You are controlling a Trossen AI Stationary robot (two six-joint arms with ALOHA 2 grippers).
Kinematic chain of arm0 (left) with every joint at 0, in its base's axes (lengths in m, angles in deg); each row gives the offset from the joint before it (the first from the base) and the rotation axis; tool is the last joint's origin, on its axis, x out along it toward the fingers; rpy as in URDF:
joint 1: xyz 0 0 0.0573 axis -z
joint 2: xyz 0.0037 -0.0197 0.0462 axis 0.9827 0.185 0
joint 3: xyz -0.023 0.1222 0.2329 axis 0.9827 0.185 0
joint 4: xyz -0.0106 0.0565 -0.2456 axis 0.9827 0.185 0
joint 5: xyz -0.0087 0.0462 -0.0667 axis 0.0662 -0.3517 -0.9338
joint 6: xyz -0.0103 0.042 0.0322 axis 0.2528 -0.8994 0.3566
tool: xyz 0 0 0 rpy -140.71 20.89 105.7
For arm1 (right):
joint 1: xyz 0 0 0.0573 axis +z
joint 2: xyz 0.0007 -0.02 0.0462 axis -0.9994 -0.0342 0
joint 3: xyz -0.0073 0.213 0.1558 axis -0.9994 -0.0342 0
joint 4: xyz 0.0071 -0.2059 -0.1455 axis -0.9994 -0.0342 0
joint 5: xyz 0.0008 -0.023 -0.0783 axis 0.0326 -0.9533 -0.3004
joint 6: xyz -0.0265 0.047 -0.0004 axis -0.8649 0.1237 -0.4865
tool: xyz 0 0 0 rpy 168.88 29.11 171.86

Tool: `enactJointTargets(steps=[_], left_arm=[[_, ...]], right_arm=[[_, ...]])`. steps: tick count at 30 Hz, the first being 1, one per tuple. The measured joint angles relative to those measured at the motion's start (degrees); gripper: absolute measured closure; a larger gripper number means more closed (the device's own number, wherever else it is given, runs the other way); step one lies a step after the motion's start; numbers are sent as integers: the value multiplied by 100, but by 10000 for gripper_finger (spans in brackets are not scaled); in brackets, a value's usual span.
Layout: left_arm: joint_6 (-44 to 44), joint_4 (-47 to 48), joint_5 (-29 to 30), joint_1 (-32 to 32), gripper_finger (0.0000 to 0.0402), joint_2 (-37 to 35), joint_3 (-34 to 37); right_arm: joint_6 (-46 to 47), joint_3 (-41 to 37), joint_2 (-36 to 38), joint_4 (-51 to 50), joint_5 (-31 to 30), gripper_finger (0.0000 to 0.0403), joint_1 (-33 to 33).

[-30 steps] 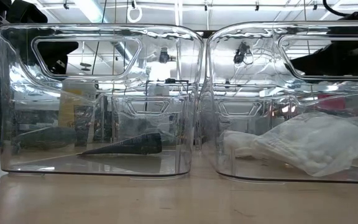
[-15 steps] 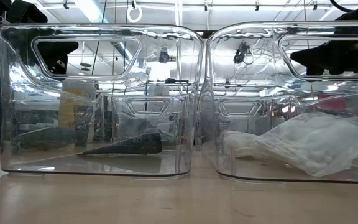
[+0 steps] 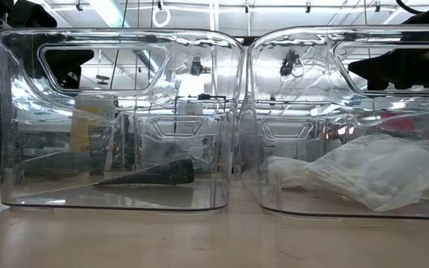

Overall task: Pick & Place Travel size toiletries
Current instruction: Put the shave cream into the bottom left transparent bin

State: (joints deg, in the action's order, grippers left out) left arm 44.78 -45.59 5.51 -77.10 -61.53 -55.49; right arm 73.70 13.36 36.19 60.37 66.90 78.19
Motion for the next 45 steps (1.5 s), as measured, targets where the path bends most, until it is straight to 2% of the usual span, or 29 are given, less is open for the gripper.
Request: enactJointTargets(steps=[35, 40, 45], left_arm=[[0, -1, 3, -1, 379, 0, -2], [-114, -143, 484, 0, 379, 0, -2], [-92, -446, 510, -2, 379, 0, -27]], right_arm=[[0, 0, 0, 0, 1, 389, 2], [0, 0, 0, 0, 1, 389, 1], [0, 0, 0, 0, 1, 389, 0]])
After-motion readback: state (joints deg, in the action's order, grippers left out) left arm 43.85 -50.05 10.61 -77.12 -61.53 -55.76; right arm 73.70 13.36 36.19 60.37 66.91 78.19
